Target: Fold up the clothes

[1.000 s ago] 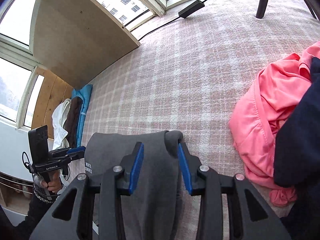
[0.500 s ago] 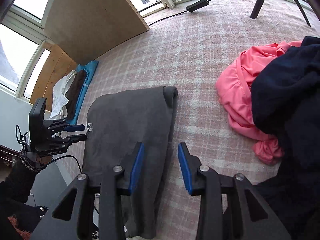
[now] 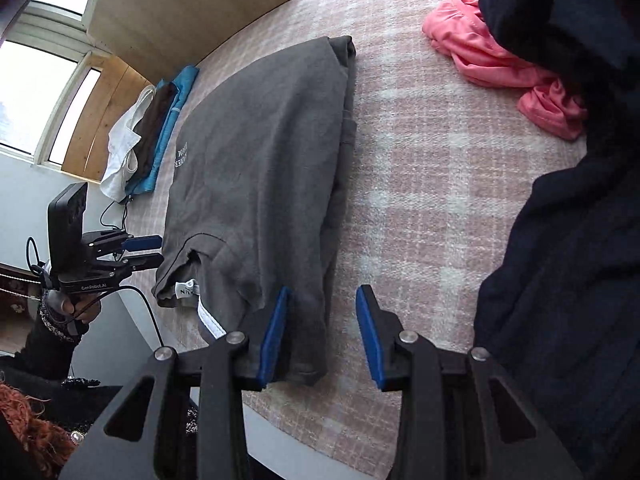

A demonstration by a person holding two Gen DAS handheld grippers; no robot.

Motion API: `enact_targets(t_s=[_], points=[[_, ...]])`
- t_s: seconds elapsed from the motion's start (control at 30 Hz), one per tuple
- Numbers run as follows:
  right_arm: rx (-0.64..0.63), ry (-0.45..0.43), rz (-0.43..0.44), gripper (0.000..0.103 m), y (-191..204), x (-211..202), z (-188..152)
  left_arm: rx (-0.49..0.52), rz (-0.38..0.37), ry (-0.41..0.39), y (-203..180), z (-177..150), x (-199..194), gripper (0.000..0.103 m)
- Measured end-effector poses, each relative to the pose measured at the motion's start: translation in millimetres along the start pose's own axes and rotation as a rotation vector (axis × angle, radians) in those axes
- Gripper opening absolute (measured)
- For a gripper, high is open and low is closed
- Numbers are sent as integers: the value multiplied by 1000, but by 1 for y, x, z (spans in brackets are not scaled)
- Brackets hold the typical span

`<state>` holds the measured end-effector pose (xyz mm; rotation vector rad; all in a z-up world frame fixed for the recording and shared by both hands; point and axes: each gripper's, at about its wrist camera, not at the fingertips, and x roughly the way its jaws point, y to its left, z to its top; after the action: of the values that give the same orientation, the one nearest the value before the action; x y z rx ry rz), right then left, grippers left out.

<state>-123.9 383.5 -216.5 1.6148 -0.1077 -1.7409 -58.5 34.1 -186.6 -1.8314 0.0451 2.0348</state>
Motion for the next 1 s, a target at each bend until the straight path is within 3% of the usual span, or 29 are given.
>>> enact_targets(t_s=[0.13, 0.2, 0.3, 0.4, 0.57, 0.73, 0.83, 0.9, 1.0], points=[[-31, -10, -11, 35, 9, -8, -3, 23, -5, -2, -9, 4, 3, 36], [-43, -2, -16, 35, 13, -6, -3, 29, 10, 5, -11, 5, 9, 4], [-65, 3, -16, 35, 18, -1, -5, 16, 0, 0, -7, 6, 10, 2], [-88, 5, -32, 35, 21, 5, -5, 34, 14, -24, -10, 5, 2, 2], [-63, -5, 8, 16, 18, 4, -2, 49, 29, -84, -7, -3, -16, 2], [-37, -27, 36, 17, 9, -13, -1, 19, 70, -57, 6, -2, -18, 2], [-26, -76, 49, 17, 8, -27, 10, -3, 49, -117, 12, 15, -43, 12], [-36, -105, 27, 17, 9, -30, 28, -22, 37, -139, 15, 35, -51, 28], [-54, -80, -3, 17, 9, -15, 50, -50, 9, -133, 14, 73, -38, 29]])
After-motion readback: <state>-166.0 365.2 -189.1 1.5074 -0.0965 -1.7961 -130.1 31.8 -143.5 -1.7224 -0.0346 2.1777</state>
